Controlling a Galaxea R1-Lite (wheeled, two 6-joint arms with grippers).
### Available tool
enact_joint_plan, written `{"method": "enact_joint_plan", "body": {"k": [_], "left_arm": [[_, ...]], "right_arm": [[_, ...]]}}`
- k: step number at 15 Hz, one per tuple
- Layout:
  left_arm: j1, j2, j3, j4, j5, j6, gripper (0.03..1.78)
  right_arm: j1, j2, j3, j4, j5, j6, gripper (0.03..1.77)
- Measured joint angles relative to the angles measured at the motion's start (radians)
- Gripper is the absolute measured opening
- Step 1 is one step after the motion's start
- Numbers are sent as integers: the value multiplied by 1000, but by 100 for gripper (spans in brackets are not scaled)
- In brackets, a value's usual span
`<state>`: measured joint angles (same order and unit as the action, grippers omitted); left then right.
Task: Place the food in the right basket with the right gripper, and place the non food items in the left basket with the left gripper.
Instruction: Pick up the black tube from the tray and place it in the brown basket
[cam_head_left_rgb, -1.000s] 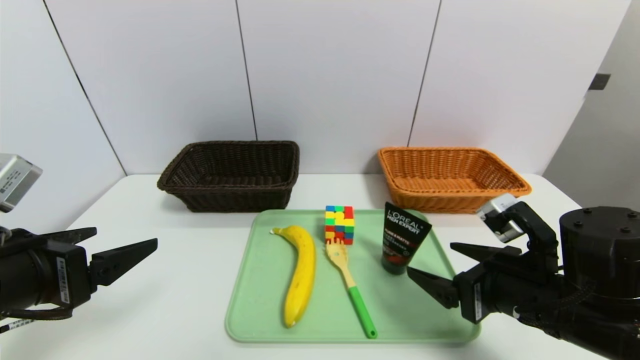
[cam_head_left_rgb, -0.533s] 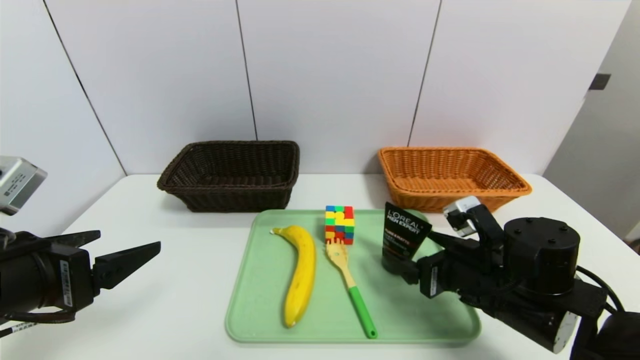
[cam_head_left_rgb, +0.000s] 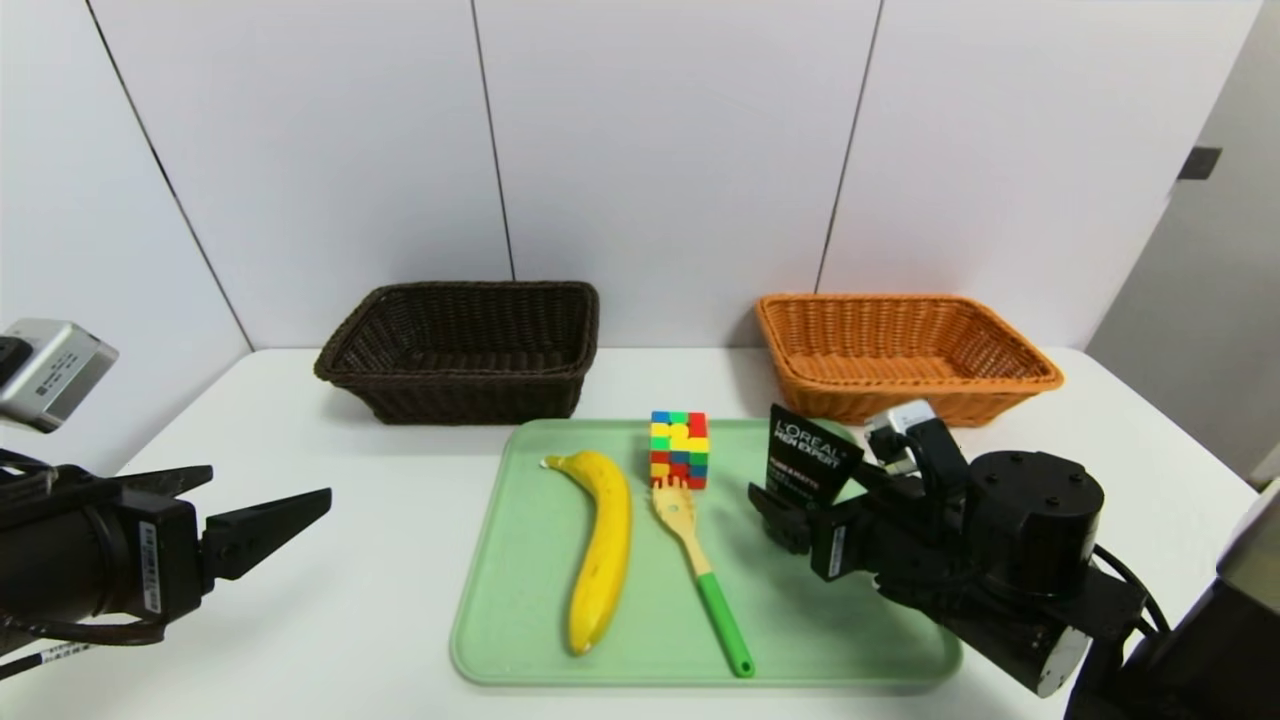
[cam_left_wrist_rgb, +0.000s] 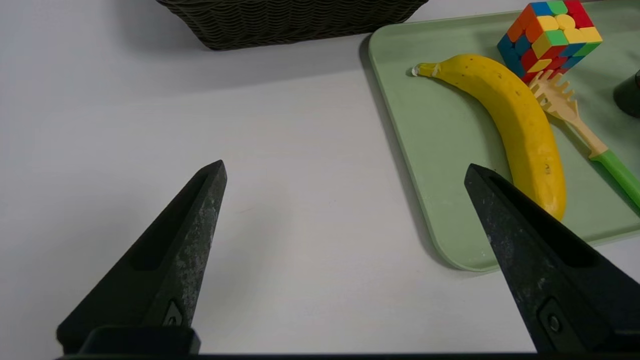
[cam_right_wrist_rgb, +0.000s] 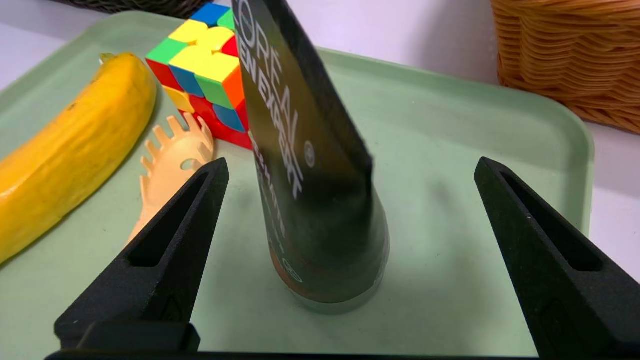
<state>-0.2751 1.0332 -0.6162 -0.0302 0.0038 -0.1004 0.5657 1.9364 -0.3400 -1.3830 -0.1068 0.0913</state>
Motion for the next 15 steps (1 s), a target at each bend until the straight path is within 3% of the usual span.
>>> {"method": "enact_joint_plan", "body": {"k": [6, 10, 13, 15], "left_arm": [[-6, 1, 13, 0, 0, 0, 169], [-6, -3, 26, 0, 0, 0, 169], [-7, -4, 29, 0, 0, -1, 169], [-7, -5, 36, 0, 0, -1, 169]], "right_arm": [[3, 18, -2, -40, 2, 0, 170], [11, 20, -5, -44, 7, 0, 112], [15, 20, -3, -88, 6, 0, 79], [17, 13, -4, -91, 4, -1, 31]]}}
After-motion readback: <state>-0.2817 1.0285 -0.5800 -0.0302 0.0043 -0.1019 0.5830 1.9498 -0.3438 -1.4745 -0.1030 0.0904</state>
